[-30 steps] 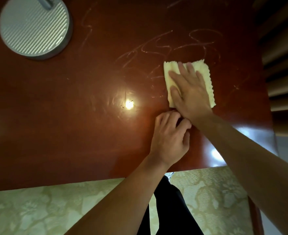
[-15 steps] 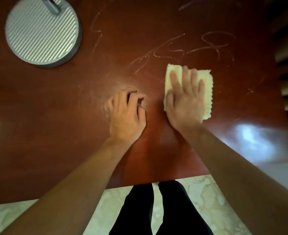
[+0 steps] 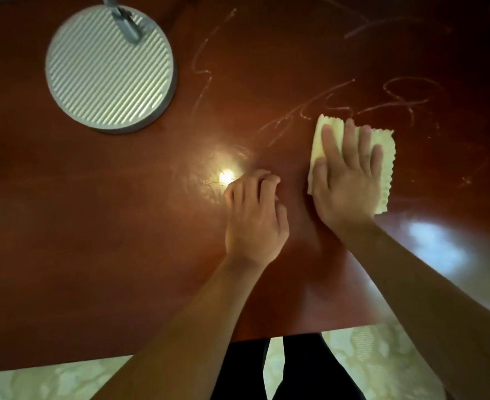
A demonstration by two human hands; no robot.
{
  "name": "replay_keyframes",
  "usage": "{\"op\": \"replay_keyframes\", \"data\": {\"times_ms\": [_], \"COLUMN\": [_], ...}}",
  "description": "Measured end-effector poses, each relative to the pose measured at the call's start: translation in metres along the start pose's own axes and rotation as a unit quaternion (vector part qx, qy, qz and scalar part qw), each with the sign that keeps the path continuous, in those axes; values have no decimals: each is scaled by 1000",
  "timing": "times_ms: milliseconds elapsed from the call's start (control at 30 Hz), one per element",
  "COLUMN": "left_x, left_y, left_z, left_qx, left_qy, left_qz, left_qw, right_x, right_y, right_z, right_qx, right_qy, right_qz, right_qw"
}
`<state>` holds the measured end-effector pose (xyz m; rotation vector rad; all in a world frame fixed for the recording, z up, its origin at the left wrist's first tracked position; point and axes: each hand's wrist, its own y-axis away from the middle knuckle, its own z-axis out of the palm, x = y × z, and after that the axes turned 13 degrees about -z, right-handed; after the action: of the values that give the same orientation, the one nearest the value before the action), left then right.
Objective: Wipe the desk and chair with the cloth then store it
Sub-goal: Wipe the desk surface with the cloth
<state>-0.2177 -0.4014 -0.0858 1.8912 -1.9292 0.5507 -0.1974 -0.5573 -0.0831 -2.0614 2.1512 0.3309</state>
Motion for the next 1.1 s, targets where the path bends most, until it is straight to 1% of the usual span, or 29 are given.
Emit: {"op": "replay_keyframes", "data": {"times_ms": [100,167,233,300,367,500,567,700,800,867,933,1000,1100], "left_x": [-1,-3,-3,-3,-2,-3,-3,-2,-3,-2,-2,-3,-3], "left_y": [0,-1,0,-2,-2,-2,-2,-2,-1,-1,-1,-1,-1], "left_z": [-2,-1,0,1,-1,-5,-4,-2,-3,-4,-3,-3,-3], "left_qx": [-4,17,30,18,-1,-23,-25,-11,14,19,18,6,-8], "left_qy": [33,67,81,78,73,88,99,124,134,135,127,111,89], "left_qz": [-16,-27,-26,-20,-17,-15,-21,-39,-10,-1,0,-4,-5], "left_qw": [999,997,996,997,997,996,994,991,991,991,992,994,996], "right_x": [-37,-50,-45,-31,-24,-34,-42,-53,-41,-25,-9,-1,-7], "right_y": [-17,-16,-8,0,6,-21,-48,-73,-54,-34,-15,-2,-14], "right_z": [10,17,18,17,14,9,9,14,11,7,4,3,3], "right_qx": [-37,-52,-57,-56,-40,-11,-16,-52,-79,-82,-70,-48,-23], "right_qy": [17,21,20,30,29,0,3,15,-1,-10,-15,-16,-10], "right_qz": [-92,-142,-180,-204,-191,-101,-106,-219,-302,-324,-309,-271,-173], "right_qw": [995,988,982,977,980,995,994,974,950,943,949,961,985]}}
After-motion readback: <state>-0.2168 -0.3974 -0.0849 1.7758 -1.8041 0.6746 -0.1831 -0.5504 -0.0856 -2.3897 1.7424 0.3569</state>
